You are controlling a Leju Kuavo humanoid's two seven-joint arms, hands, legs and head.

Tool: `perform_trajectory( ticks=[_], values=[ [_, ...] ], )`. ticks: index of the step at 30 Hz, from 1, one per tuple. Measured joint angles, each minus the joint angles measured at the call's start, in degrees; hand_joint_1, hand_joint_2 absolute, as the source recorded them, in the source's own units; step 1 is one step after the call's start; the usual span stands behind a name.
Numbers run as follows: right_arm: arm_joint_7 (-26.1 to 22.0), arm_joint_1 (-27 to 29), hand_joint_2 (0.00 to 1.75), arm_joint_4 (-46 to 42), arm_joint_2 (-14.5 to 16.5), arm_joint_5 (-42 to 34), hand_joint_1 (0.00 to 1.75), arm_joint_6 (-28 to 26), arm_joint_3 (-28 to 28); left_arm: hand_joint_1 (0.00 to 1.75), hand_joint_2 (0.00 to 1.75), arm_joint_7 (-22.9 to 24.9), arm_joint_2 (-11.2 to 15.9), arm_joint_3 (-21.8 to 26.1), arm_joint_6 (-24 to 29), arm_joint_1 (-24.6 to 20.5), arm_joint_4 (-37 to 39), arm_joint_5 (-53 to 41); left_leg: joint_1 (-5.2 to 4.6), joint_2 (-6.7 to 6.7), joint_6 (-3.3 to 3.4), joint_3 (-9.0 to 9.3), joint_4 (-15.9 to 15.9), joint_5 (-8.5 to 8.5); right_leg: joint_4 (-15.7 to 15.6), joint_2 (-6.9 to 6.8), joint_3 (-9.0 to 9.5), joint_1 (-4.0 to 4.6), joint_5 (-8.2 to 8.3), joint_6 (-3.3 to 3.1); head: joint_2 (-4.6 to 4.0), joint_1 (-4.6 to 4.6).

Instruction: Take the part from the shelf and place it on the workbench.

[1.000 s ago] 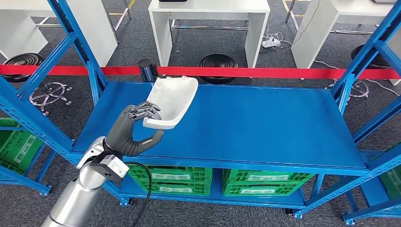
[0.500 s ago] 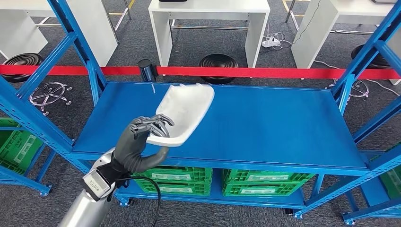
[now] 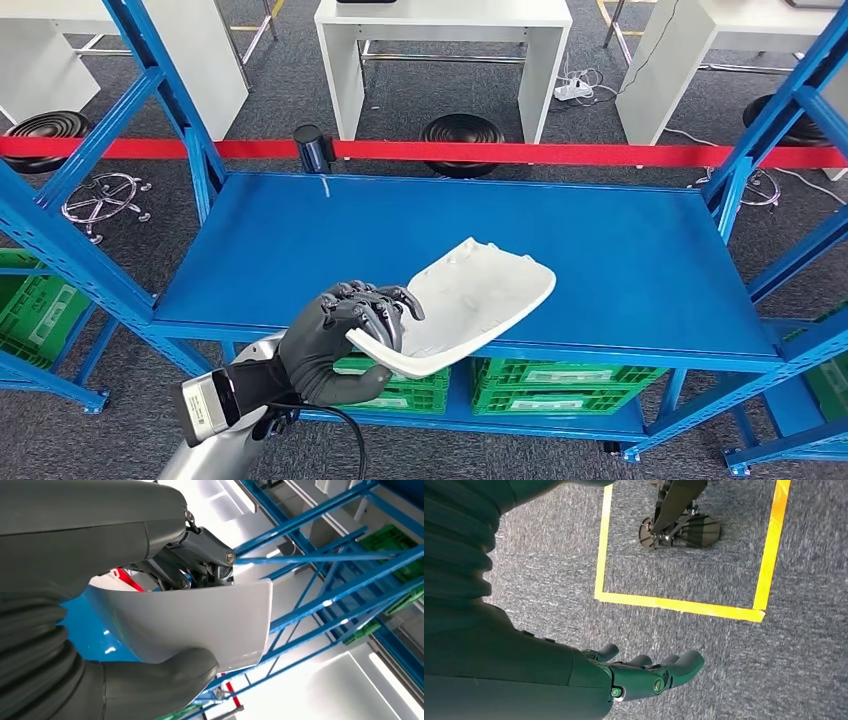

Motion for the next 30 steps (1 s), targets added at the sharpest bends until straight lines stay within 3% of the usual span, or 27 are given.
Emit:
perform_trajectory(
  ticks=[3, 6, 7, 8, 9, 10, 12, 13, 17, 19, 21, 23, 24, 25, 27, 28, 30],
  values=[
    [0.09, -0.05, 1.75, -0.03, -0.15, 0.1, 0.0, -0.79, -0.07, 1.75, 1.75, -0.04, -0.39, -0.03, 0.97, 0.46, -0.56, -0.42, 0.5, 0.18, 0.77, 0.77, -1.3, 0.64, 1.61, -0.16, -0.52, 0.09, -1.08, 0.33, 0.0, 0.14],
    [0.44, 0.06, 1.75, -0.04, -0.26, 0.2, 0.0, -1.47, -0.18, 1.75, 1.75, -0.1, -0.55, -0.03, 1.51, 1.35, -1.03, -0.89, 0.66, 0.41, 1.19, 1.07, -1.69, 0.74, 11.4, -0.26, -5.58, 0.23, -5.69, 0.31, 0.0, 0.59],
    [0.54, 0.15, 1.75, -0.04, -0.27, 0.19, 0.0, -1.7, -0.23, 1.75, 1.75, -0.11, -0.55, -0.03, 1.54, 1.67, -1.06, -1.0, 0.66, 0.44, 1.17, 1.08, -1.64, 0.64, 14.16, -0.26, -7.17, 0.21, -6.41, 0.37, 0.0, 0.67],
    [0.59, 0.22, 1.75, -0.04, -0.3, 0.16, 0.0, -1.98, -0.28, 1.75, 1.75, -0.11, -0.55, -0.03, 1.48, 1.91, -1.06, -1.02, 0.69, 0.42, 1.07, 1.08, -1.55, 0.52, 15.11, -0.27, -7.93, 0.17, -6.09, 0.43, 0.0, 0.69],
    [0.61, 0.25, 1.75, -0.05, -0.32, 0.14, 0.0, -2.36, -0.32, 1.75, 1.75, -0.11, -0.55, -0.03, 1.31, 2.06, -1.07, -0.95, 0.78, 0.38, 0.87, 1.11, -1.37, 0.34, 13.84, -0.29, -7.57, 0.1, -4.7, 0.49, 0.0, 0.73],
    [0.64, 0.24, 1.75, -0.05, -0.37, 0.12, 0.0, -2.8, -0.33, 1.75, 1.75, -0.11, -0.56, -0.03, 1.09, 2.13, -1.1, -0.87, 0.91, 0.34, 0.56, 1.14, -1.08, 0.08, 10.61, -0.35, -6.18, 0.0, -2.61, 0.56, 0.0, 0.75],
    [0.84, 0.15, 1.75, -0.07, -0.44, -0.02, 0.0, -3.95, -0.39, 1.75, 1.75, -0.15, -0.61, -0.02, 0.68, 2.13, -1.19, -1.02, 0.95, 0.27, -0.27, 1.05, -0.26, -0.62, 4.06, -0.4, -3.18, -0.03, 0.07, 0.33, 0.0, 0.89],
    [0.99, 0.14, 1.75, -0.07, -0.46, -0.1, 0.0, -4.51, -0.45, 1.75, 1.75, -0.16, -0.67, -0.02, 0.6, 2.11, -1.26, -1.29, 0.85, 0.26, -0.68, 0.99, 0.04, -0.9, 2.28, -0.37, -2.37, 0.04, 0.47, 0.0, 0.0, 0.91],
    [1.26, 0.19, 1.75, -0.07, -0.71, -0.27, 0.0, -6.07, -0.8, 1.75, 1.75, -0.17, -0.79, -0.01, 1.14, 2.09, -1.39, -2.25, 0.87, 0.24, -2.03, 1.01, 0.26, -1.45, 1.8, -0.2, -2.16, 0.24, 0.2, -1.83, 0.0, 0.51],
    [1.63, 0.01, 1.75, -0.07, -0.96, -0.89, 0.0, -5.92, -1.22, 1.75, 1.75, -0.19, -0.71, -0.01, 1.75, 2.04, -1.28, -2.34, 1.02, 0.27, -2.5, -0.59, 3.86, -3.57, 1.63, -0.22, -1.94, 0.18, 0.19, -2.52, 0.0, 0.21],
    [2.02, -0.23, 1.75, -0.07, -1.22, -1.67, 0.0, -5.47, -1.78, 1.75, 1.75, -0.19, -0.5, -0.01, 2.22, 2.05, -0.98, -2.29, 1.03, 0.28, -2.67, -4.31, 11.34, -6.95, 1.63, -0.26, -1.85, 0.32, 0.08, -2.85, 0.0, -0.18],
    [2.0, -0.43, 1.75, -0.07, -1.4, -2.37, 0.0, -4.97, -2.29, 1.75, 1.75, -0.17, -0.2, -0.01, 2.42, 2.14, -0.62, -2.05, 1.02, 0.28, -2.58, -7.13, 16.29, -8.13, 1.66, -0.26, -1.78, 0.53, 0.08, -2.98, 0.0, -0.4],
    [1.83, -0.54, 1.75, -0.07, -1.48, -2.76, 0.0, -4.75, -2.59, 1.75, 1.75, -0.17, -0.06, -0.01, 2.44, 2.15, -0.5, -1.87, 1.0, 0.28, -2.38, -7.07, 15.71, -7.09, 1.68, -0.22, -1.71, 0.62, 0.1, -3.01, 0.0, -0.5],
    [1.52, -0.67, 1.75, -0.07, -1.5, -3.15, 0.0, -4.62, -2.88, 1.75, 1.75, -0.17, 0.03, -0.01, 2.44, 2.11, -0.45, -1.64, 0.95, 0.28, -2.09, -5.92, 12.96, -5.17, 1.69, -0.16, -1.61, 0.7, 0.09, -3.01, 0.0, -0.6],
    [0.6, -0.98, 1.75, -0.07, -1.51, -3.87, 0.0, -4.28, -3.42, 1.75, 1.75, -0.18, 0.11, 0.01, 2.42, 1.85, -0.43, -1.25, 0.66, 0.25, -1.32, -2.36, 5.04, -1.26, 1.71, -0.05, -1.5, 0.88, 0.08, -2.84, 0.0, -0.77],
    [0.14, -1.13, 1.75, -0.07, -1.51, -4.1, 0.0, -3.98, -3.64, 1.75, 1.75, -0.18, 0.11, 0.03, 2.41, 1.69, -0.42, -1.11, 0.48, 0.23, -1.07, -1.16, 2.31, -0.21, 1.71, -0.02, -1.52, 0.95, 0.11, -2.61, 0.0, -0.81],
    [-0.3, -1.38, 1.75, -0.07, -1.52, -4.13, 0.0, -3.2, -4.02, 1.75, 1.75, -0.18, 0.14, 0.07, 2.5, 1.48, -0.41, -1.07, 0.16, 0.19, -0.78, -0.58, 0.72, 0.24, 1.54, -0.03, -1.6, 1.02, 0.35, -1.88, 0.0, -0.84]
  ],
)
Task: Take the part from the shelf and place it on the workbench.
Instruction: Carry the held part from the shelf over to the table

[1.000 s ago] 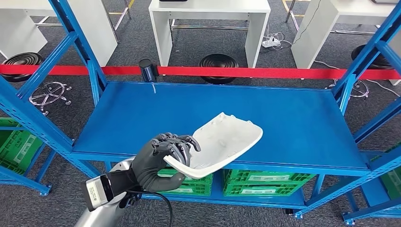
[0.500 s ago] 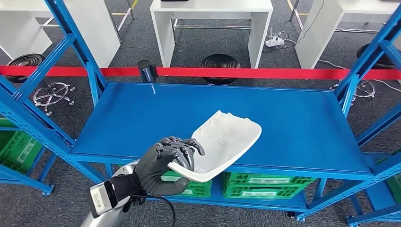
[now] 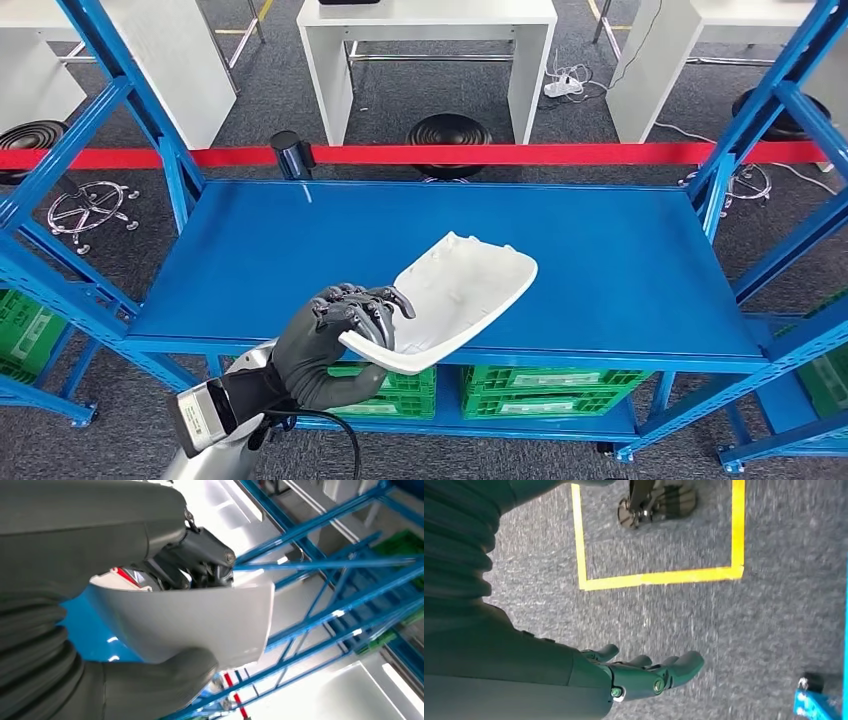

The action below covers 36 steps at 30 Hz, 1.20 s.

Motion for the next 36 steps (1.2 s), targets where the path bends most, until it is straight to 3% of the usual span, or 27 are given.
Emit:
perform_trajectory(
  ticks=[2, 3, 5, 7, 8, 9, 10, 13, 14, 17, 18, 19, 22, 23, 24, 25, 26, 28, 30, 33, 34, 36],
  values=[
    [0.27, -0.2, 1.75, 0.0, -0.01, 0.48, 0.0, 0.5, -0.16, 1.75, 1.75, 0.01, 0.01, 0.04, 0.14, -0.16, 0.0, -0.07, 0.09, 0.03, 0.61, -0.14, -0.47, 0.59, -0.2, -0.03, 0.0, -0.13, 0.13, 0.77, 0.0, 0.02],
    [0.53, -0.3, 1.75, 0.0, -0.01, 0.75, 0.0, 0.61, -0.17, 1.75, 1.75, 0.0, 0.01, 0.07, 0.18, -0.31, 0.0, -0.1, 0.21, 0.12, 1.07, -0.22, -0.84, 1.01, 0.48, -0.09, -0.29, -0.14, -0.65, 1.05, 0.0, 0.1],
    [1.09, -0.43, 1.75, 0.0, -0.03, 1.13, 0.0, 0.47, -0.17, 1.75, 1.75, 0.0, -0.05, 0.13, 0.1, -0.58, 0.07, -0.18, 0.37, 0.36, 1.78, -0.65, -1.36, 1.79, 5.18, -0.19, -2.1, -0.18, -4.4, 1.42, 0.0, 0.39],
    [1.7, -0.39, 1.75, 0.0, -0.08, 1.25, 0.0, 0.01, -0.17, 1.75, 1.75, 0.02, -0.1, 0.2, -0.22, -0.59, 0.22, -0.61, 0.24, 0.46, 2.04, -1.48, -1.32, 2.37, 12.43, -0.22, -4.66, -0.11, -8.63, 1.67, 0.0, 0.7],
    [2.03, -0.33, 1.75, 0.0, -0.1, 1.34, 0.0, -0.25, -0.17, 1.75, 1.75, 0.08, -0.11, 0.23, -0.38, -0.5, 0.3, -0.93, 0.19, 0.48, 2.07, -1.95, -1.25, 2.68, 14.59, -0.22, -5.13, -0.08, -9.49, 1.73, 0.0, 0.8],
    [2.44, -0.28, 1.75, 0.0, -0.1, 1.52, 0.0, -0.51, -0.17, 1.75, 1.75, 0.18, -0.1, 0.3, -0.5, -0.37, 0.33, -1.29, 0.15, 0.48, 2.03, -2.43, -1.16, 3.02, 14.63, -0.23, -4.54, -0.07, -9.24, 1.73, 0.0, 0.86],
    [2.84, -0.27, 1.75, 0.0, -0.1, 1.73, 0.0, -0.74, -0.17, 1.75, 1.75, 0.32, -0.1, 0.44, -0.55, -0.19, 0.35, -1.55, 0.13, 0.48, 1.94, -2.9, -1.04, 3.34, 12.43, -0.23, -2.8, -0.06, -8.06, 1.68, 0.0, 0.9],
    [3.48, -0.68, 1.75, 0.0, -0.11, 2.25, 0.0, -0.84, -0.14, 1.75, 1.75, 0.62, -0.07, 1.18, -0.56, 0.5, 0.33, -1.88, 0.06, 0.45, 1.24, -4.05, -0.51, 4.28, 1.54, -0.2, 4.4, 0.18, -4.63, 1.14, 0.0, 0.99],
    [3.48, -0.83, 1.75, 0.0, -0.13, 2.34, 0.0, -0.47, -0.13, 1.75, 1.75, 0.61, -0.03, 1.42, -0.57, 0.71, 0.33, -1.99, 0.03, 0.44, 0.9, -4.23, -0.35, 4.59, -0.28, -0.16, 5.41, 0.35, -4.34, 0.8, 0.0, 1.03],
    [3.76, -1.08, 1.75, 0.0, -0.13, 2.37, 0.0, 1.14, -0.03, 1.75, 1.75, 0.37, 0.28, 1.93, -0.54, 1.24, 0.4, -2.47, 0.05, 0.36, -0.15, -4.49, -0.57, 5.63, -0.91, -0.19, 4.75, 0.47, -3.5, -0.45, 0.0, 1.06],
    [3.91, -1.2, 1.75, 0.0, -0.11, 2.26, 0.0, 1.43, 0.01, 1.75, 1.75, 0.29, 0.44, 2.11, -0.52, 1.34, 0.47, -2.45, 0.08, 0.3, -0.5, -4.86, -0.27, 5.08, -0.99, -0.27, 4.26, 0.35, -2.91, -0.9, 0.0, 1.01],
    [3.97, -1.34, 1.75, 0.0, -0.11, 2.08, 0.0, 1.47, 0.04, 1.75, 1.75, 0.24, 0.61, 2.26, -0.51, 1.35, 0.57, -2.3, 0.14, 0.25, -0.84, -5.47, 1.03, 3.44, -1.11, -0.37, 3.65, 0.2, -2.22, -1.29, 0.0, 0.84],
    [3.22, -1.55, 1.75, 0.0, -0.11, 1.32, 0.0, 0.34, 0.05, 1.75, 1.75, 0.19, 0.86, 2.43, -0.51, 1.17, 1.02, -1.74, 0.43, 0.21, -1.72, -8.06, 10.67, -4.61, -1.11, -0.5, 1.44, 0.13, -0.34, -1.7, 0.0, 0.22],
    [2.93, -1.51, 1.75, 0.0, -0.12, 1.14, 0.0, -0.19, 0.05, 1.75, 1.75, 0.19, 0.86, 2.43, -0.49, 1.07, 1.2, -1.66, 0.48, 0.22, -1.89, -8.35, 13.65, -5.93, -1.05, -0.54, 0.68, 0.13, 0.23, -1.65, 0.0, 0.14],
    [2.83, -1.46, 1.75, 0.0, -0.13, 1.17, 0.0, -0.62, 0.05, 1.75, 1.75, 0.19, 0.86, 2.42, -0.28, 0.95, 1.36, -1.69, 0.51, 0.22, -1.94, -7.8, 15.04, -6.05, -0.99, -0.57, -0.09, 0.14, 0.78, -1.57, 0.0, 0.07],
    [3.01, -1.44, 1.75, 0.0, -0.13, 1.51, 0.0, -0.89, 0.09, 1.75, 1.75, 0.19, 0.86, 2.42, 0.17, 0.83, 1.46, -1.79, 0.53, 0.22, -1.91, -6.27, 14.41, -5.21, -0.93, -0.6, -0.83, 0.13, 1.32, -1.46, 0.0, -0.01],
    [3.45, -1.49, 1.75, 0.0, -0.14, 2.06, 0.0, -1.05, 0.23, 1.75, 1.75, 0.19, 0.87, 2.44, 0.75, 0.73, 1.45, -1.97, 0.54, 0.22, -1.76, -3.67, 11.69, -3.97, -0.87, -0.6, -1.51, 0.13, 1.85, -1.33, 0.0, -0.07],
    [4.52, -1.84, 1.75, 0.0, -0.14, 3.05, 0.0, -1.13, 0.71, 1.75, 1.75, 0.16, 0.89, 2.59, 1.61, 0.69, 1.01, -2.32, 0.4, 0.19, -1.17, 2.46, 3.59, -3.08, -0.76, -0.48, -2.43, 0.17, 2.82, -0.89, 0.0, -0.18],
    [5.18, -2.37, 1.75, 0.0, -0.14, 3.24, 0.0, -0.92, 1.04, 1.75, 1.75, 0.07, 0.94, 2.94, 1.44, 0.79, 0.54, -2.47, 0.08, 0.12, -0.4, 5.34, -1.15, -3.46, -0.91, -0.36, -2.61, 0.17, 3.73, -0.18, 0.0, -0.24],
    [5.49, -2.92, 1.75, 0.0, -0.16, 3.44, 0.0, -0.18, 1.22, 1.75, 1.75, -0.01, 0.99, 3.28, 0.67, 0.86, 0.46, -2.69, -0.06, 0.16, 1.1, 4.68, -2.0, -2.3, -1.12, -0.35, -2.82, 0.01, 4.21, 1.06, 0.0, -0.22],
    [5.45, -2.99, 1.75, 0.0, -0.17, 3.42, 0.0, 0.19, 1.27, 1.75, 1.75, -0.01, 0.98, 3.29, 0.46, 0.83, 0.49, -2.73, 0.02, 0.22, 1.63, 4.18, -2.19, -1.64, -0.16, -0.36, -3.33, -0.04, 2.85, 1.32, 0.0, -0.1],
    [5.18, -3.1, 1.75, 0.0, -0.21, 3.18, 0.0, 1.14, 1.3, 1.75, 1.75, -0.01, 0.98, 3.31, 0.26, 0.74, 0.66, -2.62, 0.08, 0.31, 2.29, 2.73, -2.31, -0.25, 5.15, -0.36, -5.18, -0.06, -2.5, 1.59, 0.0, 0.25]
  ],
)
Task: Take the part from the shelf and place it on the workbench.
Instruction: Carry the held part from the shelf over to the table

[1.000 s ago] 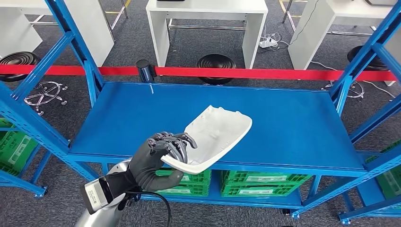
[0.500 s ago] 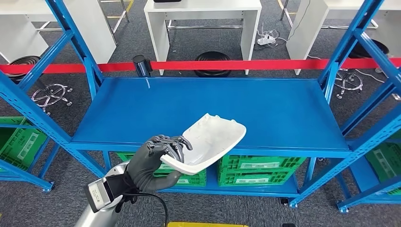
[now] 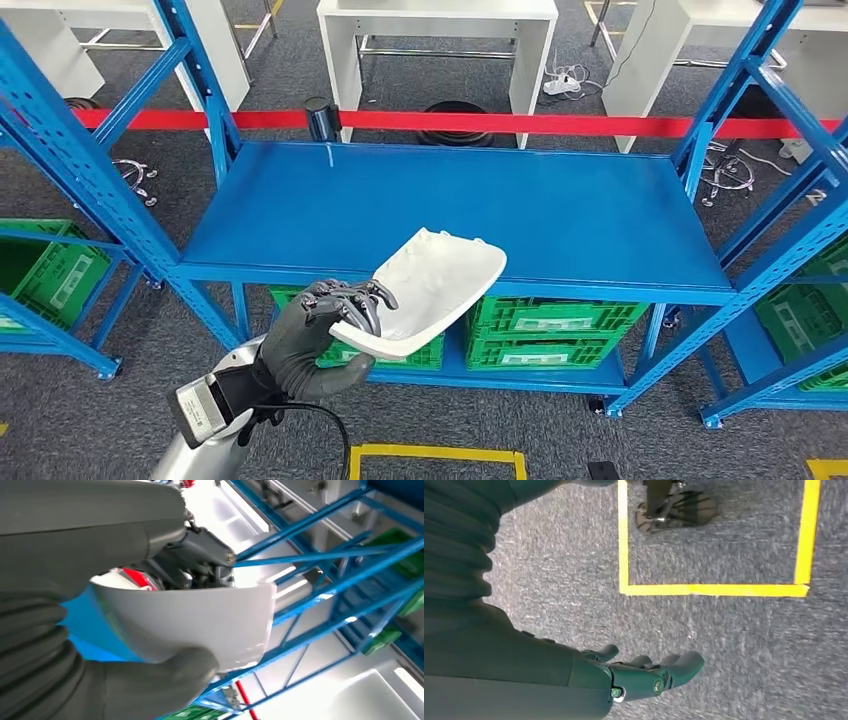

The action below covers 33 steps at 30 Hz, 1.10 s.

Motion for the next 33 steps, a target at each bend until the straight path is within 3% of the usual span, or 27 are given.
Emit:
perform_trajectory(
  ticks=[1, 2, 3, 4, 6, 8, 10, 12, 13, 15, 17, 18, 19, 21, 23, 24, 25, 27, 29, 32, 33],
  values=[
    [-0.13, -0.09, 1.75, 0.0, -0.04, 0.07, 0.0, 0.39, 0.02, 1.75, 1.75, 0.01, 0.02, 0.01, 0.0, -0.02, 0.14, 0.13, -0.05, 0.02, 0.14, -0.87, 0.05, 0.69, 3.78, 0.01, -1.01, 0.03, -2.68, 0.11, 0.0, 0.19],
    [-0.22, -0.18, 1.75, 0.0, -0.08, 0.31, 0.0, 0.66, 0.07, 1.75, 1.75, 0.01, 0.06, 0.01, 0.1, -0.03, 0.32, 0.3, -0.11, 0.05, 0.16, -1.76, 0.11, 1.37, 7.12, 0.01, -1.63, 0.07, -4.21, 0.21, 0.0, 0.31],
    [-0.22, -0.29, 1.75, 0.0, -0.11, 0.72, 0.0, 0.86, 0.2, 1.75, 1.75, 0.01, 0.15, 0.01, 0.3, -0.03, 0.5, 0.52, -0.15, 0.09, 0.12, -2.65, 0.22, 2.02, 9.17, 0.01, -1.57, 0.1, -4.34, 0.27, 0.0, 0.37],
    [-0.17, -0.4, 1.75, 0.0, -0.14, 1.18, 0.0, 0.95, 0.42, 1.75, 1.75, 0.01, 0.28, 0.01, 0.55, -0.02, 0.65, 0.72, -0.17, 0.13, 0.03, -3.58, 0.38, 2.63, 9.35, 0.01, -0.57, 0.1, -3.25, 0.27, 0.0, 0.43],
    [-0.15, -0.76, 1.75, -0.01, -0.22, 1.75, 0.0, 1.14, 0.93, 1.75, 1.75, 0.01, 0.57, 0.01, 1.13, -0.01, 0.79, 0.99, -0.16, 0.19, -0.27, -5.27, 0.92, 3.68, 3.88, -0.01, 4.47, 0.09, -0.52, 0.04, 0.0, 0.54],
    [-0.3, -1.31, 1.75, -0.02, -0.37, 1.93, 0.0, 1.21, 1.3, 1.75, 1.75, 0.01, 0.81, 0.0, 1.6, 0.04, 0.72, 1.11, -0.28, 0.24, -0.82, -6.35, 1.5, 4.5, -3.82, 0.03, 9.88, 0.33, -0.8, -0.54, 0.0, 0.59],
    [-0.46, -1.73, 1.75, -0.02, -0.46, 1.96, 0.0, 1.29, 1.47, 1.75, 1.75, -0.04, 1.06, -0.02, 1.8, 0.12, 0.63, 1.31, -0.32, 0.26, -1.51, -6.64, 1.57, 5.35, -6.82, 0.08, 11.51, 0.69, -1.78, -1.24, 0.0, 0.58],
    [-0.57, -1.95, 1.75, -0.02, -0.48, 1.92, 0.0, 1.44, 1.51, 1.75, 1.75, -0.08, 1.44, -0.04, 1.81, 0.25, 0.6, 1.44, -0.25, 0.13, -2.23, -7.04, 1.45, 5.8, -6.89, -0.06, 10.7, 0.57, -0.78, -2.04, 0.0, 0.6],
    [-0.6, -2.08, 1.75, -0.02, -0.49, 1.94, 0.0, 1.5, 1.53, 1.75, 1.75, -0.07, 1.65, -0.05, 1.81, 0.33, 0.59, 1.44, -0.2, 0.04, -2.58, -7.56, 2.13, 4.74, -6.99, -0.16, 10.1, 0.44, -0.08, -2.5, 0.0, 0.51],
    [-0.55, -2.35, 1.75, -0.02, -0.49, 2.21, 0.0, 1.46, 1.63, 1.75, 1.75, -0.05, 2.06, -0.08, 1.85, 0.48, 0.57, 1.42, 0.02, -0.1, -3.22, -9.26, 6.68, -0.24, -7.1, -0.3, 8.56, 0.22, 1.39, -3.09, 0.0, 0.14],
    [-0.15, -2.44, 1.75, -0.02, -0.49, 2.91, 0.0, 1.16, 2.02, 1.75, 1.75, -0.05, 2.33, -0.12, 1.87, 0.66, 0.59, 1.39, 0.25, -0.09, -3.73, -10.82, 13.97, -4.86, -7.06, -0.32, 6.86, 0.22, 2.73, -3.18, 0.0, -0.16],
    [0.1, -2.45, 1.75, -0.02, -0.49, 3.37, 0.0, 0.97, 2.3, 1.75, 1.75, -0.05, 2.44, -0.15, 1.87, 0.75, 0.61, 1.38, 0.35, -0.09, -3.89, -10.89, 16.56, -5.38, -7.03, -0.34, 5.99, 0.23, 3.38, -3.11, 0.0, -0.22],
    [0.38, -2.46, 1.75, -0.02, -0.49, 3.84, 0.0, 0.82, 2.63, 1.75, 1.75, -0.05, 2.53, -0.17, 1.85, 0.81, 0.62, 1.38, 0.43, -0.09, -3.96, -10.11, 17.43, -4.67, -6.99, -0.33, 5.12, 0.23, 3.99, -3.0, 0.0, -0.28],
    [0.83, -2.49, 1.75, -0.02, -0.49, 4.52, 0.0, 0.67, 3.18, 1.75, 1.75, -0.05, 2.61, -0.2, 1.76, 0.79, 0.62, 1.37, 0.55, -0.43, -3.75, -5.71, 13.28, -1.78, -6.93, -0.04, 3.63, 0.21, 5.1, -2.57, 0.0, -0.39],
    [1.17, -2.64, 1.75, -0.02, -0.49, 4.86, 0.0, 0.69, 3.71, 1.75, 1.75, -0.05, 2.6, -0.26, 1.68, 0.74, 0.5, 1.37, 0.5, -1.65, -3.11, 0.53, 5.06, -1.98, -6.85, 0.45, 2.61, 0.27, 6.08, -1.94, 0.0, -0.44],
    [1.26, -2.77, 1.75, -0.02, -0.48, 4.93, 0.0, 0.7, 3.93, 1.75, 1.75, -0.05, 2.58, -0.29, 1.67, 0.72, 0.44, 1.36, 0.39, -2.08, -2.78, 2.5, 2.06, -2.81, -6.85, 0.67, 2.39, 0.3, 6.55, -1.58, 0.0, -0.44],
    [1.3, -2.86, 1.75, -0.02, -0.48, 4.97, 0.0, 0.73, 4.11, 1.75, 1.75, -0.06, 2.57, -0.34, 1.67, 0.71, 0.38, 1.32, 0.22, -2.16, -2.41, 3.47, 0.31, -3.61, -6.92, 0.92, 2.27, 0.28, 6.99, -1.17, 0.0, -0.43],
    [1.35, -2.87, 1.75, -0.02, -0.48, 4.99, 0.0, 0.87, 4.27, 1.75, 1.75, -0.05, 2.48, -0.55, 1.67, 0.61, 0.37, 1.18, 0.1, -1.23, -1.5, 3.21, -0.28, -3.23, -7.04, 1.38, 2.14, 0.07, 7.65, -0.35, 0.0, -0.45],
    [1.33, -2.8, 1.75, -0.02, -0.48, 5.05, 0.0, 1.13, 4.36, 1.75, 1.75, -0.05, 2.25, -0.76, 1.67, 0.5, 0.43, 1.04, 0.24, -0.17, -0.46, 2.73, -0.53, -2.35, -4.64, 1.16, 0.88, -0.08, 5.81, 0.2, 0.0, -0.22],
    [1.29, -2.85, 1.75, -0.02, -0.48, 5.34, 0.0, 1.44, 4.62, 1.75, 1.75, -0.04, 2.07, -0.99, 1.68, 0.58, 0.65, 0.99, 0.15, 1.41, 0.09, 1.43, -0.38, -1.44, 6.08, 0.68, -3.37, -0.11, -0.58, 0.77, 0.0, 0.26],
    [1.32, -2.82, 1.75, -0.02, -0.48, 5.49, 0.0, 1.51, 4.77, 1.75, 1.75, -0.03, 2.07, -1.06, 1.71, 0.65, 0.75, 0.99, 0.09, 1.95, 0.09, 1.0, -0.21, -1.27, 8.61, 0.64, -4.06, -0.11, -1.63, 0.89, 0.0, 0.3]
  ],
)
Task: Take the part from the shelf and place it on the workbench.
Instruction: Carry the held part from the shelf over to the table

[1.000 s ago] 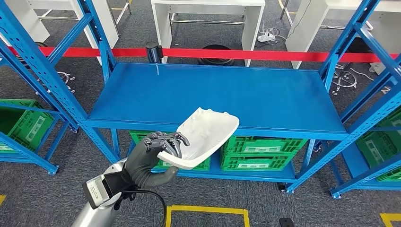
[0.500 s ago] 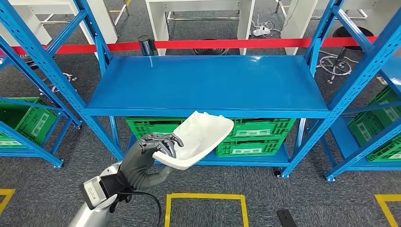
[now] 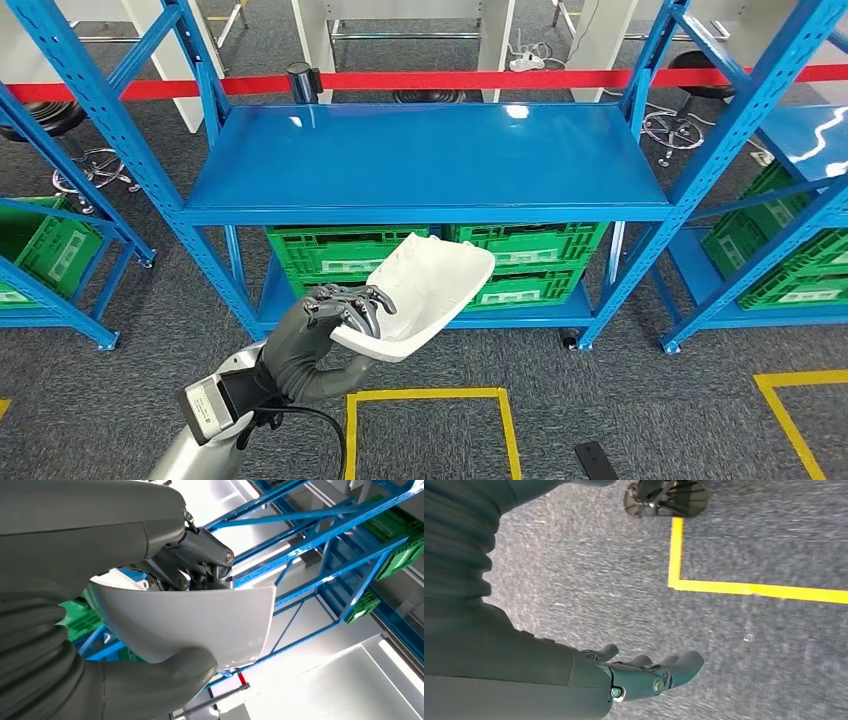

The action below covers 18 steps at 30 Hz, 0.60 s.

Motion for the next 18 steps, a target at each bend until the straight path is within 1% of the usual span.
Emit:
perform_trajectory(
  ticks=[1, 2, 3, 4, 5, 6, 7, 8, 9, 10, 11, 12, 13, 14, 15, 16, 17, 18],
  values=[
    [0.04, 0.04, 1.75, 0.0, 0.01, 0.14, 0.0, 0.05, 0.16, 1.75, 1.75, 0.01, 0.0, -0.04, 0.05, 0.07, 0.08, -0.01, -0.02, 0.57, -0.02, -0.36, 0.22, 0.1, 0.48, -0.14, 0.4, 0.0, -0.02, 0.05, 0.0, 0.04],
    [0.09, 0.05, 1.75, 0.0, 0.0, 0.26, 0.0, 0.09, 0.33, 1.75, 1.75, 0.01, 0.0, -0.07, 0.13, 0.12, 0.14, -0.02, -0.03, 1.13, -0.08, -0.6, 0.47, 0.13, -1.14, -0.42, 1.87, -0.01, 0.81, 0.05, 0.0, 0.08],
    [0.18, 0.01, 1.75, 0.0, -0.01, 0.34, 0.0, 0.09, 0.47, 1.75, 1.75, 0.02, 0.0, -0.08, 0.22, 0.15, 0.15, -0.02, -0.02, 1.71, -0.17, -0.74, 0.76, 0.08, -4.9, -1.13, 4.49, 0.0, 2.28, -0.03, 0.0, 0.14],
    [0.27, -0.1, 1.75, 0.0, -0.01, 0.38, 0.0, 0.1, 0.59, 1.75, 1.75, 0.02, 0.0, -0.09, 0.34, 0.17, 0.13, -0.02, -0.1, 2.23, -0.36, -0.84, 1.02, 0.01, -8.82, -2.28, 7.03, 0.14, 3.23, -0.33, 0.0, 0.21],
    [0.37, -0.24, 1.75, 0.0, -0.02, 0.4, 0.0, 0.11, 0.68, 1.75, 1.75, 0.02, 0.01, -0.09, 0.44, 0.17, 0.09, -0.01, -0.22, 2.7, -0.64, -0.92, 1.29, -0.09, -12.01, -3.24, 8.9, 0.31, 3.96, -0.75, 0.0, 0.23],
    [0.46, -0.34, 1.75, 0.0, -0.02, 0.4, 0.0, 0.14, 0.75, 1.75, 1.75, 0.01, 0.01, -0.1, 0.55, 0.17, 0.04, 0.01, -0.34, 3.12, -0.96, -0.98, 1.47, -0.14, -14.09, -3.91, 10.0, 0.5, 4.29, -1.23, 0.0, 0.23],
    [0.54, -0.4, 1.75, 0.0, -0.02, 0.4, 0.0, 0.15, 0.79, 1.75, 1.75, 0.01, 0.01, -0.13, 0.67, 0.18, -0.01, 0.03, -0.45, 3.5, -1.3, -1.0, 1.5, -0.13, -14.54, -4.03, 10.01, 0.71, 4.14, -1.73, 0.0, 0.2],
    [0.58, -0.4, 1.75, 0.0, -0.03, 0.39, 0.0, 0.17, 0.82, 1.75, 1.75, 0.01, 0.01, -0.15, 0.79, 0.17, -0.07, 0.03, -0.51, 3.93, -1.62, -0.98, 1.47, -0.09, -14.65, -3.53, 9.78, 0.77, 4.4, -2.09, 0.0, 0.16],
    [0.61, -0.36, 1.75, 0.0, -0.03, 0.37, 0.0, 0.16, 0.83, 1.75, 1.75, 0.0, 0.0, -0.16, 0.92, 0.17, -0.19, 0.04, -0.46, 4.05, -1.98, -1.01, 1.42, -0.1, -14.74, -3.01, 9.64, 0.67, 4.59, -2.45, 0.0, 0.14],
    [0.62, -0.34, 1.75, 0.0, -0.04, 0.33, 0.0, 0.15, 0.83, 1.75, 1.75, -0.01, 0.0, -0.2, 1.02, 0.17, -0.32, 0.04, -0.38, 3.41, -2.36, -1.15, 1.73, -0.43, -14.89, -2.54, 9.56, 0.53, 4.79, -2.8, 0.0, 0.09],
    [0.61, -0.35, 1.75, 0.0, -0.06, 0.28, 0.0, 0.12, 0.83, 1.75, 1.75, -0.02, 0.01, -0.23, 1.08, 0.17, -0.48, 0.09, -0.26, 2.19, -2.73, -1.68, 2.94, -1.35, -15.05, -2.07, 9.5, 0.35, 5.01, -3.13, 0.0, -0.01],
    [0.6, -0.38, 1.75, 0.0, -0.06, 0.21, 0.0, 0.08, 0.83, 1.75, 1.75, -0.03, 0.03, -0.27, 1.1, 0.23, -0.58, 0.17, -0.1, 0.64, -3.06, -2.8, 5.48, -2.94, -15.16, -1.58, 9.44, 0.18, 5.22, -3.41, 0.0, -0.15],
    [0.59, -0.42, 1.75, 0.0, -0.06, 0.14, 0.0, 0.01, 0.83, 1.75, 1.75, -0.04, 0.08, -0.31, 1.09, 0.37, -0.63, 0.26, 0.01, -0.75, -3.27, -4.36, 9.09, -4.88, -15.17, -1.03, 9.3, 0.16, 5.34, -3.58, 0.0, -0.3],
    [0.58, -0.44, 1.75, 0.0, -0.06, 0.04, 0.0, -0.07, 0.83, 1.75, 1.75, -0.04, 0.15, -0.32, 1.05, 0.58, -0.65, 0.33, 0.08, -1.47, -3.4, -6.22, 13.17, -6.73, -15.15, -0.4, 9.13, 0.15, 5.45, -3.67, 0.0, -0.42],
    [0.6, -0.39, 1.75, 0.0, -0.07, -0.06, 0.0, -0.13, 0.83, 1.75, 1.75, -0.02, 0.22, -0.33, 1.02, 0.81, -0.63, 0.37, 0.12, -1.72, -3.46, -7.75, 16.42, -7.81, -15.13, 0.3, 8.98, 0.15, 5.55, -3.69, 0.0, -0.5],
    [0.61, -0.28, 1.75, 0.0, -0.07, -0.16, 0.0, -0.17, 0.83, 1.75, 1.75, -0.01, 0.27, -0.34, 0.92, 1.0, -0.62, 0.37, 0.15, -1.8, -3.46, -8.39, 17.74, -7.72, -15.1, 1.02, 8.87, 0.15, 5.64, -3.63, 0.0, -0.55],
    [0.62, -0.17, 1.75, 0.0, -0.08, -0.27, 0.0, -0.19, 0.83, 1.75, 1.75, -0.01, 0.3, -0.36, 0.81, 1.11, -0.61, 0.37, 0.2, -1.92, -3.39, -7.92, 16.72, -6.49, -15.06, 1.78, 8.81, 0.14, 5.75, -3.52, 0.0, -0.6],
    [0.61, -0.09, 1.75, 0.0, -0.08, -0.35, 0.0, -0.21, 0.83, 1.75, 1.75, 0.0, 0.31, -0.37, 0.73, 1.13, -0.6, 0.34, 0.28, -2.34, -3.26, -6.38, 13.48, -4.4, -15.02, 2.55, 8.8, 0.12, 5.84, -3.37, 0.0, -0.64]
  ],
)
